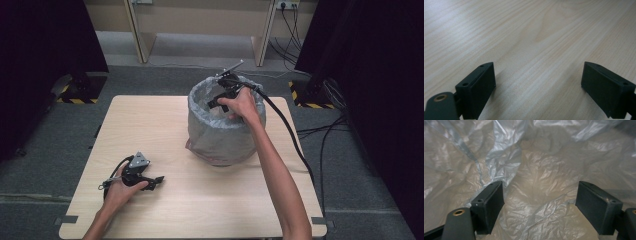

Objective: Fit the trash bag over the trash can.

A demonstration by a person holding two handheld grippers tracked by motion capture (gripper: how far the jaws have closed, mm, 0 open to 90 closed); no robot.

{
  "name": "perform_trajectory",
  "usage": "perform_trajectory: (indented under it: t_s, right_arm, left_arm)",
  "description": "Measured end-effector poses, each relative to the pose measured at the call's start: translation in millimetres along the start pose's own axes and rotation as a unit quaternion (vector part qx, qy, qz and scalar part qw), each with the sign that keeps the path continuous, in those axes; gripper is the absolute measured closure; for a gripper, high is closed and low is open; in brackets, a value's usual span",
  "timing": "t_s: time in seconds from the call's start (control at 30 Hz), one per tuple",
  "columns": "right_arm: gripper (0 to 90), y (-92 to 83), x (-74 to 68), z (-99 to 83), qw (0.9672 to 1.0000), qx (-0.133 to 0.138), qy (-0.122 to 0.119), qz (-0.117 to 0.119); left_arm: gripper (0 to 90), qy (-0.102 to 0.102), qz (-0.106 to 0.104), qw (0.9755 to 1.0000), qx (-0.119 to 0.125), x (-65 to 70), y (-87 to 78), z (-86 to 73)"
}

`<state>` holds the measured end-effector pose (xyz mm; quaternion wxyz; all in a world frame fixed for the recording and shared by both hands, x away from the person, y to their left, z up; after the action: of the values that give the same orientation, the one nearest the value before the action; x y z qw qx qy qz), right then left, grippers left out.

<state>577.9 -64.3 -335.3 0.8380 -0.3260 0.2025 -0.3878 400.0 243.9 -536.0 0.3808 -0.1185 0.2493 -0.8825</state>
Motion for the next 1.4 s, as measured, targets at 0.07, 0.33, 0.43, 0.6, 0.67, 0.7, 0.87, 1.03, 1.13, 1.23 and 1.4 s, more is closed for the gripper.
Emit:
perform_trajectory:
  t_s: [0.07,0.33,0.43,0.6,0.67,0.7,0.87,1.03,1.13,1.23,1.4]
  right_arm:
    - [22.4,3.3,0.9,-0.1,0.9999,-0.010,0.002,-0.003]
    - [20.1,14.8,-1.4,-3.3,0.9988,-0.049,-0.006,-0.004]
    - [20.7,4.2,-1.5,1.6,0.9999,-0.013,0.006,0.004]
    - [21.3,-17.2,-2.1,8.5,0.9978,0.054,0.036,0.012]
    - [19.9,-27.5,-4.0,11.7,0.9958,0.078,0.045,0.016]
    - [19.2,-31.8,-3.6,13.2,0.9940,0.095,0.051,0.022]
    - [19.5,-42.8,0.8,15.6,0.9902,0.122,0.066,0.014]
    - [26.8,-34.7,7.8,13.3,0.9939,0.092,0.060,-0.011]
    - [27.3,-29.1,5.5,12.4,0.9962,0.063,0.057,-0.019]
    - [28.7,-19.2,3.1,7.5,0.9985,0.031,0.035,-0.028]
    - [26.4,-2.4,5.0,-3.1,0.9993,-0.005,0.028,-0.025]
  left_arm:
    - [11.1,0.000,0.000,1.0000,0.000,0.0,0.0,0.0]
    - [11.1,0.000,0.000,1.0000,0.000,0.0,0.0,0.0]
    - [11.1,0.000,0.000,1.0000,0.000,0.0,0.0,0.0]
    - [11.0,0.000,0.000,1.0000,0.000,0.0,-0.1,0.0]
    - [11.1,0.000,0.000,1.0000,0.000,0.0,-0.1,0.0]
    - [11.1,0.000,0.000,1.0000,0.000,0.0,-0.1,0.0]
    - [11.1,0.000,0.000,1.0000,0.000,0.0,-0.1,0.0]
    - [11.1,0.001,-0.001,1.0000,0.000,0.1,-0.1,0.0]
    - [11.1,0.001,-0.001,1.0000,0.000,0.2,-0.2,-0.1]
    - [11.1,0.001,-0.001,1.0000,0.000,0.4,-0.4,-0.2]
    - [11.1,0.001,-0.002,1.0000,0.000,0.6,-0.6,-0.3]
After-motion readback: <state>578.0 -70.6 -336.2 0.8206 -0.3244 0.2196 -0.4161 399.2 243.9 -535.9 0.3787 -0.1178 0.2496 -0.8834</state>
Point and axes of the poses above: each handheld gripper's, and its own axes: y roughly forward along the jaws, z roughly out of its top, x roughly to its right, the point moved 2 cm from there along y, roughly forward along the jaws, and after that the axes turned 10 degrees about x, right-handed, at the moved point
